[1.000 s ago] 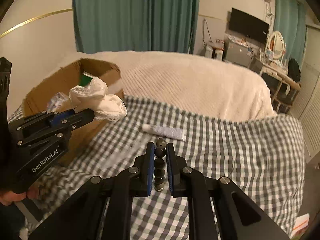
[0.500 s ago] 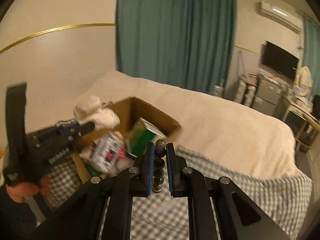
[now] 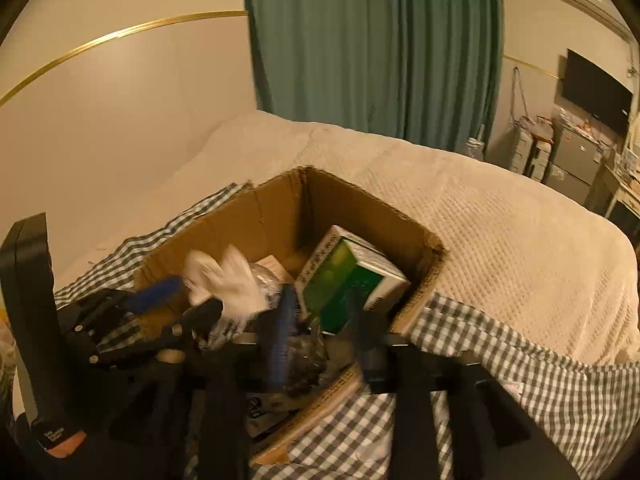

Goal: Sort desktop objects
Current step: 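Carry the plush toy and bracelet into the cardboard box and open both tools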

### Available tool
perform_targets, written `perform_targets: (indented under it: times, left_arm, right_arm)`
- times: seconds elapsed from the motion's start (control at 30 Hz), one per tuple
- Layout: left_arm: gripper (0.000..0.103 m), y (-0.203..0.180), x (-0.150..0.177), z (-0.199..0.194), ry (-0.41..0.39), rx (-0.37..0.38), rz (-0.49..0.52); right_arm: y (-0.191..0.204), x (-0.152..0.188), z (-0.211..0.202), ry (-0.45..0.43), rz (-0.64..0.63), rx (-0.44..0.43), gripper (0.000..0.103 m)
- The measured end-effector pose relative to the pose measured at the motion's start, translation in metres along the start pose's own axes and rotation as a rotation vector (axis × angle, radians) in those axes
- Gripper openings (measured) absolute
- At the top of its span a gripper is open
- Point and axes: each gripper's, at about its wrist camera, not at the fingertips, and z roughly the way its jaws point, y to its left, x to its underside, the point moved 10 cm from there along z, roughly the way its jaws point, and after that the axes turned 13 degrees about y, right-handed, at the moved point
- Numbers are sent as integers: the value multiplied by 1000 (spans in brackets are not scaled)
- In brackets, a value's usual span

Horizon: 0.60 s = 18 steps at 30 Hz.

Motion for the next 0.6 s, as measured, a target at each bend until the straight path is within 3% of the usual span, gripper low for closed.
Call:
perform_targets:
  times: [0.13,0.27,0.37,0.5,0.6]
  left_arm:
    - [80,-8,-5,-16,-29,11,8]
    - [80,-36,-6,-31,-53,61,63]
    - [80,-77,3,-43,-53,129,140]
    - [80,-143,27,-49,-27,231,269]
    - [80,-187,54,-34,48,284,355]
  right_arm:
    - [-21,9,-28,-39,39,29,47]
    - [-52,43,-55,-46,71,111,47]
    - [-90,85,-69,-22,118,193,47]
    - [-134,136,-77,25,212,224,48]
    - [-164,172,-78,59,270,239,48]
